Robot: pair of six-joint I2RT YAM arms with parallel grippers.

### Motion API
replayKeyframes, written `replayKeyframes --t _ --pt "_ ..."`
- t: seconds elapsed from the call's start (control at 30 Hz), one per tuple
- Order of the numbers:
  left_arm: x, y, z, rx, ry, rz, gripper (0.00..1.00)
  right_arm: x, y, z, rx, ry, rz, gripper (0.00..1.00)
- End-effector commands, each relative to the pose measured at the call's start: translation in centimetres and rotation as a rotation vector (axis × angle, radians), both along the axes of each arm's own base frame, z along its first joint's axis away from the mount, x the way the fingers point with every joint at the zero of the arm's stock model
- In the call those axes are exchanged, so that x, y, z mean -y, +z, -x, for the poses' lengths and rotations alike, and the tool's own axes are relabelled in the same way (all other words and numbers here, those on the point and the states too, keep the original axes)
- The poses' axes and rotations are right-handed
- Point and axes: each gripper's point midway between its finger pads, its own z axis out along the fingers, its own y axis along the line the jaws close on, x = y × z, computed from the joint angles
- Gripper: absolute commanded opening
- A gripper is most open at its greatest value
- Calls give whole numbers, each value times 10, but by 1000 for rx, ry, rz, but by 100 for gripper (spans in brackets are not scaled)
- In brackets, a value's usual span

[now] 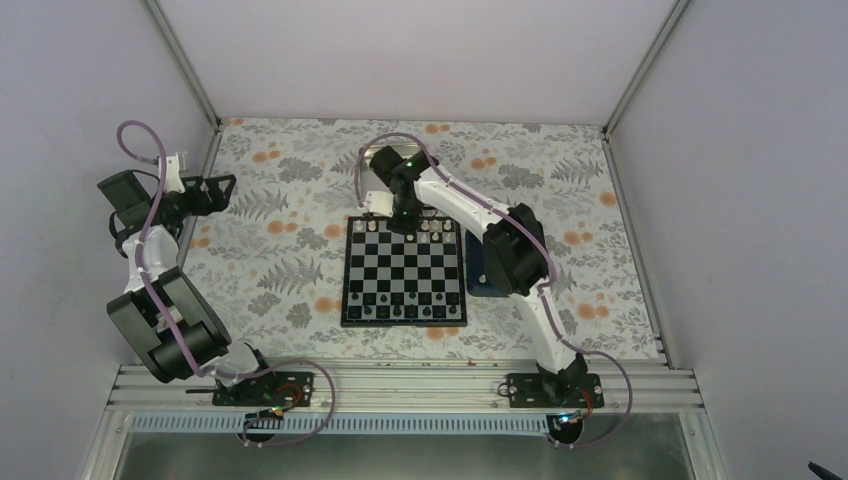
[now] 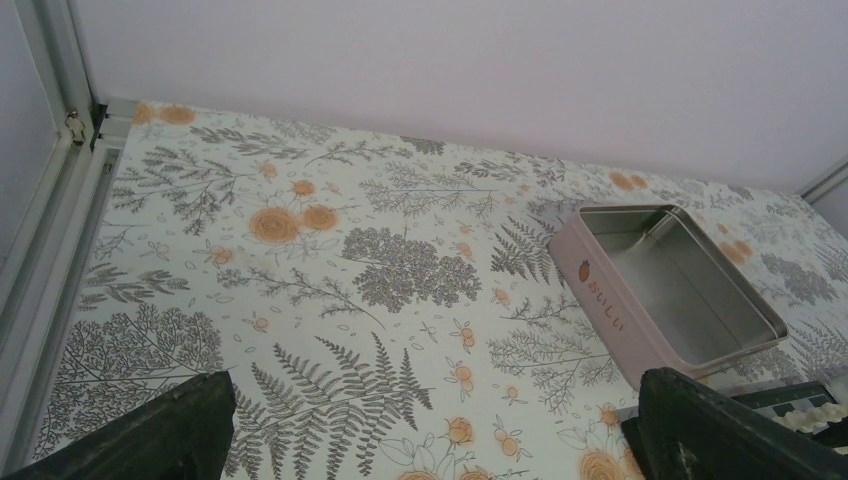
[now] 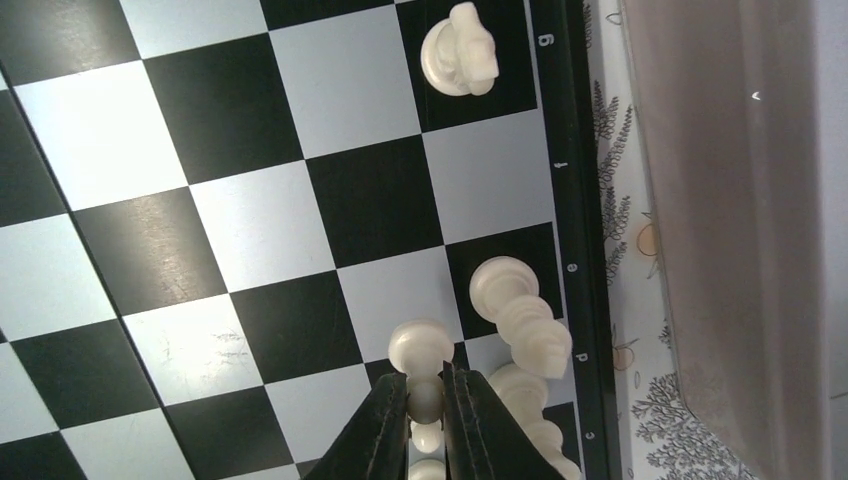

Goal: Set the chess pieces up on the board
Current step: Place the chess piece on the chessboard.

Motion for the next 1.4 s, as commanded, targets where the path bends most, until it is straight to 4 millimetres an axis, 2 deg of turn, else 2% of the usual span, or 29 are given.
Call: replayKeyframes --t 0.0,0.27,0.67,0.77,0.93,1.07,1.1,1.17,1.23,1.3,1.37 --pt "-2 4 0 22 -6 -5 100 -8 -15 5 -26 29 3 12" --pt "-2 6 0 25 -5 -8 100 -11 -23 6 -31 30 3 12" --pt "-2 7 1 28 -5 -10 100 -4 -37 9 -42 32 41 13" --pt "-3 7 1 28 -4 -10 100 -4 -36 8 -38 30 42 17" --pt "-3 6 1 26 -2 -9 100 -7 -11 5 0 25 5 32" --pt "-4 6 1 26 0 -8 100 0 44 3 71 -13 -54 36" --pt "-4 6 2 26 -1 -12 100 6 59 5 85 -27 -70 37" --pt "-1 9 4 42 0 -52 100 27 76 10 105 -68 -73 39" --pt "6 20 5 77 10 -118 100 57 84 17 116 -121 -68 41" --pt "22 36 0 109 4 -234 100 90 90 24 117 -182 -70 41" --pt "51 49 -11 126 -26 -398 100 126 88 33 110 -251 -66 41"
